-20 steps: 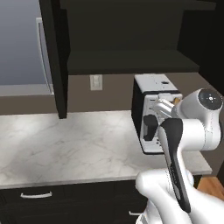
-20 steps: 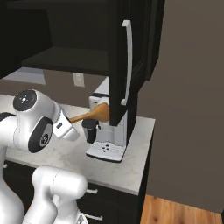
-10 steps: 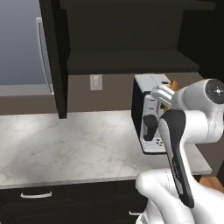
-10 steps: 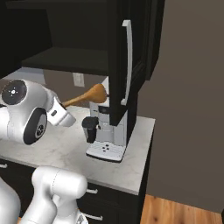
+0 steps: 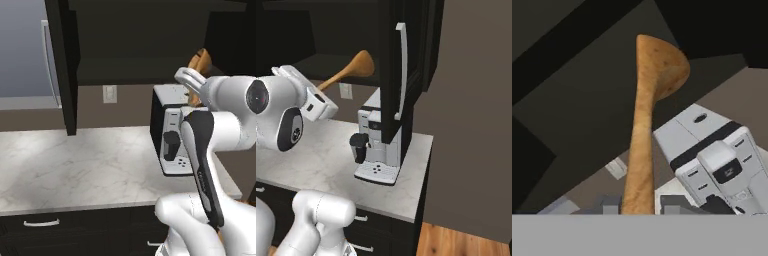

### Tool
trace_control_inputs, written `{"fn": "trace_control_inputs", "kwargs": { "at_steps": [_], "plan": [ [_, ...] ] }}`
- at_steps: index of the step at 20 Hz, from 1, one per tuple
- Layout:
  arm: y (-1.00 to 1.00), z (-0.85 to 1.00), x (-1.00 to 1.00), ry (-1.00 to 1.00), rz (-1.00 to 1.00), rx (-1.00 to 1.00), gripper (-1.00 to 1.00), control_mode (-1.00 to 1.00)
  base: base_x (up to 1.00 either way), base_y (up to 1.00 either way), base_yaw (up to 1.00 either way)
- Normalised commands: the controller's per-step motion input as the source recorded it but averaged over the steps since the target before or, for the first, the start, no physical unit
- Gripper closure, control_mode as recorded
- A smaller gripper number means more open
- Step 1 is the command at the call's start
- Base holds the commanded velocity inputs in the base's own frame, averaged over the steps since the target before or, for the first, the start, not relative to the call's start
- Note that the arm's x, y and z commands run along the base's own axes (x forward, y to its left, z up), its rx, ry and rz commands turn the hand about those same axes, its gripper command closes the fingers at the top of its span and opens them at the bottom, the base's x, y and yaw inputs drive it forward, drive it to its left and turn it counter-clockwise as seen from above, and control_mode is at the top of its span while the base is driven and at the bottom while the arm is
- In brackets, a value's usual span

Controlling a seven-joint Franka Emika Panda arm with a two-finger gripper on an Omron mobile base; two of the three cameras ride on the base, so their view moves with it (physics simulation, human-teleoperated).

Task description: Organize the utensils by type. Pick up the wooden spoons from the counter and place them in the open cabinet. Then pick up the metallic utensils from the counter and place them in the open drawer.

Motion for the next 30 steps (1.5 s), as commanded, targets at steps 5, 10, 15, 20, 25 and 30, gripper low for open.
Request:
{"fn": "trace_control_inputs", "kwargs": {
  "at_steps": [5, 10, 15, 20, 25, 30],
  "plan": [
    [0.08, 0.64, 0.70, -0.01, 0.00, 0.00, 1.00, -1.00, 0.00, 0.00, 0.00],
    [0.07, 0.31, 0.76, 0.01, -0.01, 0.00, 1.00, -1.00, 0.00, 0.00, 0.00],
    [-0.04, 0.00, 0.69, 0.00, -0.01, 0.00, 1.00, -1.00, 0.00, 0.00, 0.00],
    [-0.16, -0.06, 0.69, 0.00, -0.09, 0.00, 1.00, -1.00, 0.00, 0.00, 0.00],
    [-0.22, -0.09, 0.67, 0.00, -0.10, 0.00, 1.00, -1.00, 0.00, 0.00, 0.00],
    [-0.23, -0.29, 0.49, 0.01, -0.01, 0.00, 1.00, -1.00, 0.00, 0.00, 0.00]
  ]
}}
